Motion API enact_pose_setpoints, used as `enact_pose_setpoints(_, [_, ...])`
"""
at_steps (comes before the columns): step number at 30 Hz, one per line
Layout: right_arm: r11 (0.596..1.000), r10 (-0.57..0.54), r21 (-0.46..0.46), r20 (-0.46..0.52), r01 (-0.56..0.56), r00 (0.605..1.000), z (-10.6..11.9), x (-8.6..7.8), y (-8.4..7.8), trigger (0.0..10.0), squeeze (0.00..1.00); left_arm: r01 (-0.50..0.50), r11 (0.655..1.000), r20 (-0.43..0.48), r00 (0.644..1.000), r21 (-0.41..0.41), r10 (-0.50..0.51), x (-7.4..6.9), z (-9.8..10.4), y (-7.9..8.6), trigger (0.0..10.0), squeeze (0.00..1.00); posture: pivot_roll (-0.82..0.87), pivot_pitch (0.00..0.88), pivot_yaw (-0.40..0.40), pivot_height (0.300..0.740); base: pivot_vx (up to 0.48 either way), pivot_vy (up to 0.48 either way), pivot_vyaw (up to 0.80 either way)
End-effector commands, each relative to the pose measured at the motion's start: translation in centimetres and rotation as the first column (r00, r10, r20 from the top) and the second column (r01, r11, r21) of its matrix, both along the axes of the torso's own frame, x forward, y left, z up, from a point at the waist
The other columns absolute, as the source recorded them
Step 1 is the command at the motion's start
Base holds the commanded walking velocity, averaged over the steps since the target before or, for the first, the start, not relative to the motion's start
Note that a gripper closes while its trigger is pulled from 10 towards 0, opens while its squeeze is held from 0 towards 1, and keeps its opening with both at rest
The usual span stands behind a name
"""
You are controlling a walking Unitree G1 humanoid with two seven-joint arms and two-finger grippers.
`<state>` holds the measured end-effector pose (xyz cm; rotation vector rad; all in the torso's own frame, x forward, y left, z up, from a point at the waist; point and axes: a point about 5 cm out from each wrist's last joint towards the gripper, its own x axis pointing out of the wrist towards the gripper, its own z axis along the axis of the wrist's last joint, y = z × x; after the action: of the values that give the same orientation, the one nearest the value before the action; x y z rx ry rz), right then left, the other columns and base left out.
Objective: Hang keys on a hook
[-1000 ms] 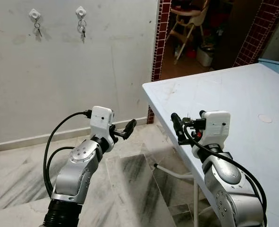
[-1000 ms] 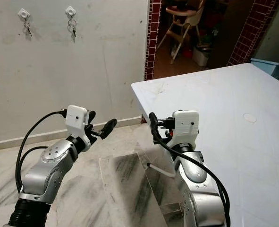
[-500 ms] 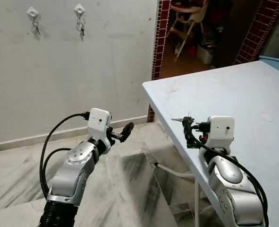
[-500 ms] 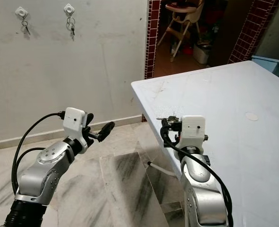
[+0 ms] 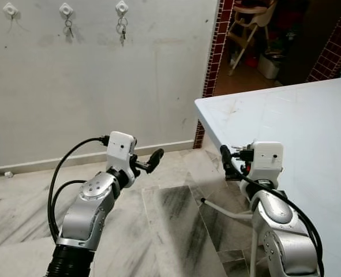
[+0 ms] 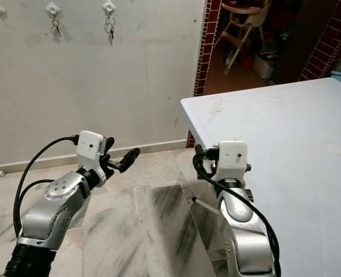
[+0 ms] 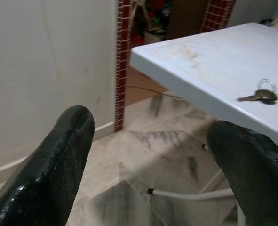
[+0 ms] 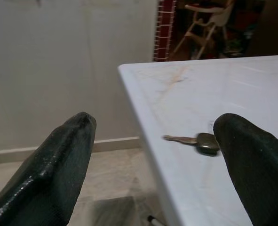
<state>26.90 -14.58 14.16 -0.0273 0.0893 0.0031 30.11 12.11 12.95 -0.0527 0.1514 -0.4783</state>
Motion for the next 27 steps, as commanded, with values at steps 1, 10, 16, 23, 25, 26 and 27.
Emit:
enact_pose_setpoints(1, [1.0, -0.011, -0.009, 0.016, 0.011, 1.0, 0.29, 0.13, -0.21, 10.0, 0.0, 0.018, 1.0, 0.013, 1.0, 0.0, -0.018, 0.15, 0.24, -0.23, 10.0, 0.0, 0.08, 0.0, -0.01, 0.74, 0.409, 0.0, 0.0])
enact_pose_setpoints(10, [1.0, -0.01, -0.013, 0.02, 0.01, 1.0, 0.3, 0.17, -0.16, 10.0, 0.0, 0.019, 1.0, 0.018, 1.0, -0.003, -0.019, 0.18, 0.26, -0.23, 10.0, 0.0, 0.08, 0.0, -0.009, 0.74, 0.404, 0.23, 0.0])
enact_pose_setpoints(16, [1.0, -0.01, -0.013, 0.019, 0.01, 1.0, 0.27, 0.16, -0.18, 10.0, 0.0, 0.019, 1.0, 0.016, 1.0, -0.004, -0.019, 0.14, 0.21, -0.26, 10.0, 0.0, 0.08, 0.0, -0.012, 0.74, 0.391, 0.264, 0.0])
enact_pose_setpoints(23, [1.0, -0.011, -0.013, 0.024, 0.011, 1.0, 0.37, 0.31, -0.16, 10.0, 0.0, 0.006, 1.0, 0.006, 1.0, 0.01, -0.007, 0.15, -0.02, -0.1, 10.0, 0.0, 0.09, 0.0, -0.016, 0.74, 0.371, 0.227, 0.0])
enact_pose_setpoints(25, [1.0, -0.015, -0.016, 0.03, 0.015, 0.999, 0.47, 0.37, -0.16, 10.0, 0.0, 0.004, 1.0, 0.003, 1.0, 0.008, -0.004, 0.16, -0.11, -0.09, 10.0, 0.0, 0.09, 0.0, -0.016, 0.74, 0.0, 0.0, 0.0])
enact_pose_setpoints(26, [1.0, -0.019, -0.017, 0.036, 0.019, 0.999, 0.55, 0.39, -0.19, 10.0, 0.0, 0.003, 1.0, 0.007, 1.0, 0.001, -0.003, 0.15, -0.06, -0.12, 10.0, 0.0, 0.09, 0.0, -0.016, 0.74, 0.0, 0.0, 0.0])
enact_pose_setpoints(27, [0.999, -0.026, -0.025, 0.041, 0.027, 0.999, 0.62, 0.39, -0.29, 10.0, 0.0, -0.003, 1.0, 0.005, 1.0, 0.012, 0.003, 0.16, -0.09, -0.12, 10.0, 0.0, 0.09, 0.0, -0.016, 0.74, 0.0, 0.0, 0.0])
